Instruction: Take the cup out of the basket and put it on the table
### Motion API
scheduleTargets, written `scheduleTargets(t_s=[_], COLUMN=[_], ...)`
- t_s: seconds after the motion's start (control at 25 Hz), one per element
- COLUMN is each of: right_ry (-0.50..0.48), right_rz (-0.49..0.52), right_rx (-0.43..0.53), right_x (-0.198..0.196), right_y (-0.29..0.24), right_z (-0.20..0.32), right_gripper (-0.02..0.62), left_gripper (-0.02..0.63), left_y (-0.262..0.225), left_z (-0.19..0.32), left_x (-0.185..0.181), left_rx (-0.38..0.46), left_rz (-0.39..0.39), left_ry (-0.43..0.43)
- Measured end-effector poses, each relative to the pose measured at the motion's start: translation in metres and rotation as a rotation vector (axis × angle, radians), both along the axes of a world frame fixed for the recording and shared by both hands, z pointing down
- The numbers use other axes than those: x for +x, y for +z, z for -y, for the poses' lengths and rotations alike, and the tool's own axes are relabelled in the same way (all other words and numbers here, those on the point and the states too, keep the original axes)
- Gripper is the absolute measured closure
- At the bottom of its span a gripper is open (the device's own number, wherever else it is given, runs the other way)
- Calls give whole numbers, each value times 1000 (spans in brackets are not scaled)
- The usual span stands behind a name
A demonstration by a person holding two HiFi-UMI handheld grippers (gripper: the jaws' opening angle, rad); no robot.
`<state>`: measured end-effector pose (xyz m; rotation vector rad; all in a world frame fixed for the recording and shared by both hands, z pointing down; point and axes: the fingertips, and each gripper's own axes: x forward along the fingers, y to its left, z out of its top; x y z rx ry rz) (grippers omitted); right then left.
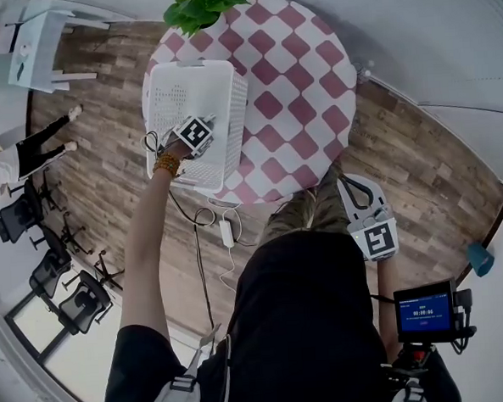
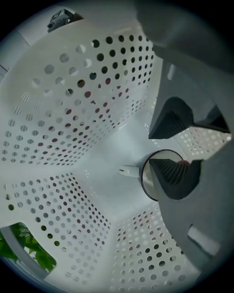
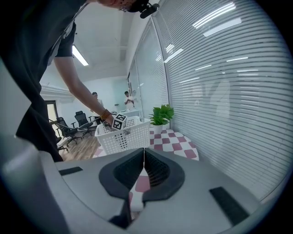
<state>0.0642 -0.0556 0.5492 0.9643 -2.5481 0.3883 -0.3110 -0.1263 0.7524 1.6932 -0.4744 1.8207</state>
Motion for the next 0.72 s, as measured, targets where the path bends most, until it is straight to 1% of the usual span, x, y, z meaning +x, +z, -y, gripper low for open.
scheduleTargets(t_s=[0.12, 0.2, 0.32, 0.6, 0.72], right_ry=[-2, -4, -7, 14, 6], right_rz=[-2, -5, -16, -16, -18], right_rx=[4, 7, 6, -10, -6], right_x=[1, 2, 4, 6, 5], right_y=[1, 2, 5, 6, 6], right_z=[-1, -1, -3, -1, -1], right_gripper=[584, 584, 584, 584, 584], left_gripper=[470, 505, 532, 537, 556], left_y=[2, 4, 7, 9, 9], left_z=[3, 4, 4, 3, 3], left_x=[-2, -5, -7, -7, -10], left_rx=[3, 7, 9, -6, 1], left_rz=[23, 37, 51, 52, 52], left_ry=[8, 8, -3, -28, -35])
